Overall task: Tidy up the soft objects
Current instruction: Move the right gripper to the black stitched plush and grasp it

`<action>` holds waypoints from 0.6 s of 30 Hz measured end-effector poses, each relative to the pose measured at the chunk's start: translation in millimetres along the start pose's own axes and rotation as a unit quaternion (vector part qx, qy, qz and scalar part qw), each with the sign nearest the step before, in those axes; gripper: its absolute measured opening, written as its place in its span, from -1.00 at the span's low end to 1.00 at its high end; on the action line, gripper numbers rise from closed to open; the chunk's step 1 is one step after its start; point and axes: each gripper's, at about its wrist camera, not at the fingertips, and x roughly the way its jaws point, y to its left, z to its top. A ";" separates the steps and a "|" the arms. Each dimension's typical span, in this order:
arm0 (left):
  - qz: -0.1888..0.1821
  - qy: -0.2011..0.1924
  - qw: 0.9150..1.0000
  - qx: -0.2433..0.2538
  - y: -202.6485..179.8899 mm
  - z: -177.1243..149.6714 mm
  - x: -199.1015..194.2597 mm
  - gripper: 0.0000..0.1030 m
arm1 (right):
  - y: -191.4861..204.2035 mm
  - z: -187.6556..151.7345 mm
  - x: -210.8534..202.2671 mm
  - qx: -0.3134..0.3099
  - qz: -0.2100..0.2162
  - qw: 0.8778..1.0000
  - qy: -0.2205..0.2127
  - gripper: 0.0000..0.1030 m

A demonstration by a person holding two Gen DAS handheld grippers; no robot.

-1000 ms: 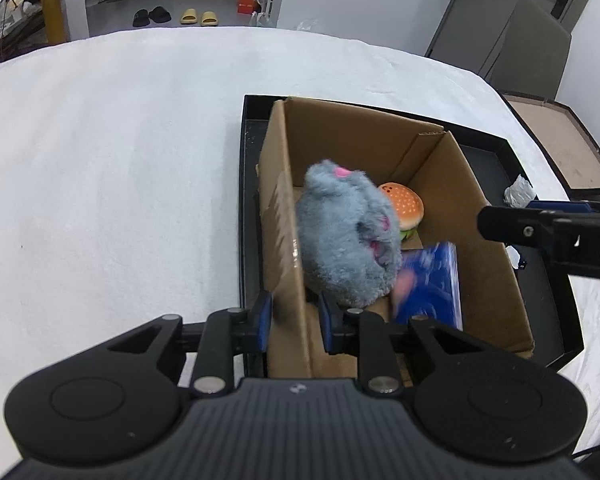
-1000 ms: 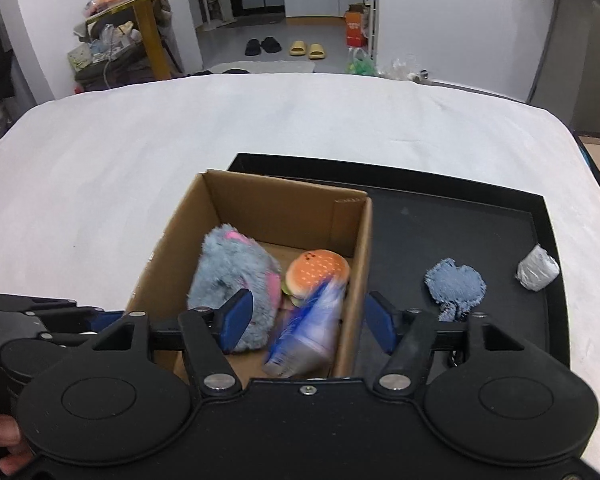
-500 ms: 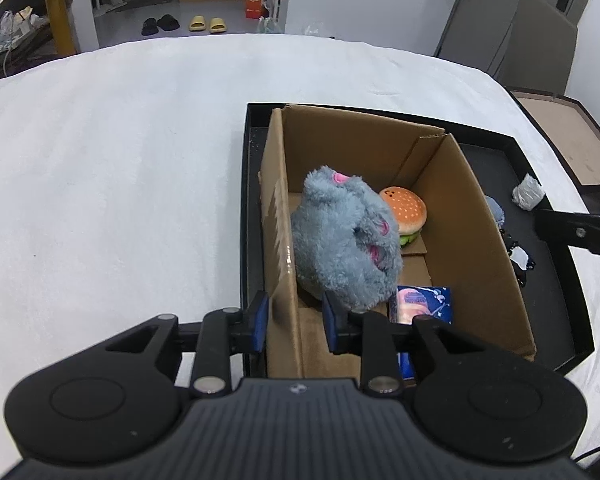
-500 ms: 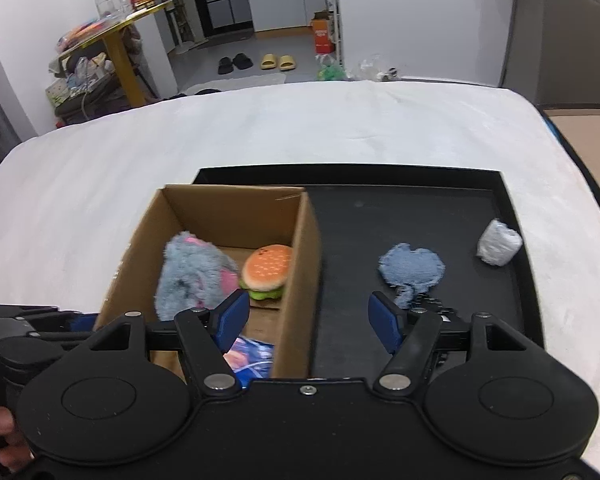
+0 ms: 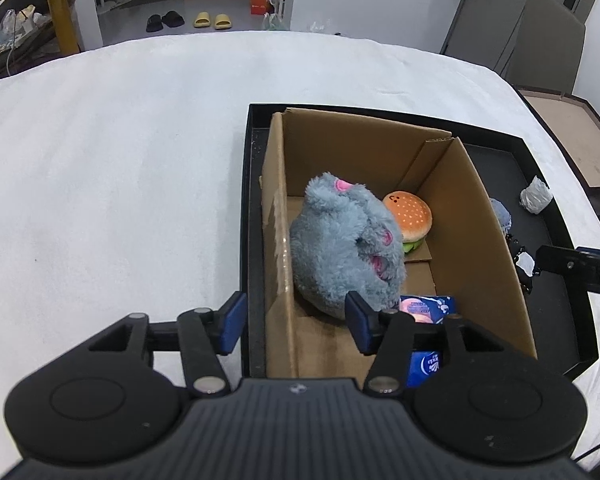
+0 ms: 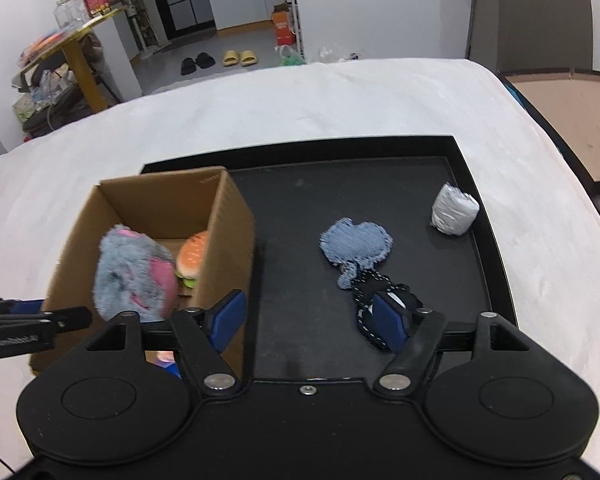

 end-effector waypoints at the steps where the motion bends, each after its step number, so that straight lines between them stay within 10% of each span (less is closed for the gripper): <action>1: -0.002 0.002 1.000 0.000 -0.5 0.4 0.8 0.09 | -1.6 -0.5 1.9 0.001 -0.003 1.000 0.001 0.42; 5: 0.003 0.002 1.000 0.004 -4.7 1.5 3.3 0.22 | -9.9 -3.1 8.9 0.007 -0.019 1.000 0.000 0.72; 18: 0.031 0.003 0.999 0.029 -25.5 6.0 11.4 0.34 | -27.5 -10.0 31.3 0.013 -0.030 0.999 0.011 0.85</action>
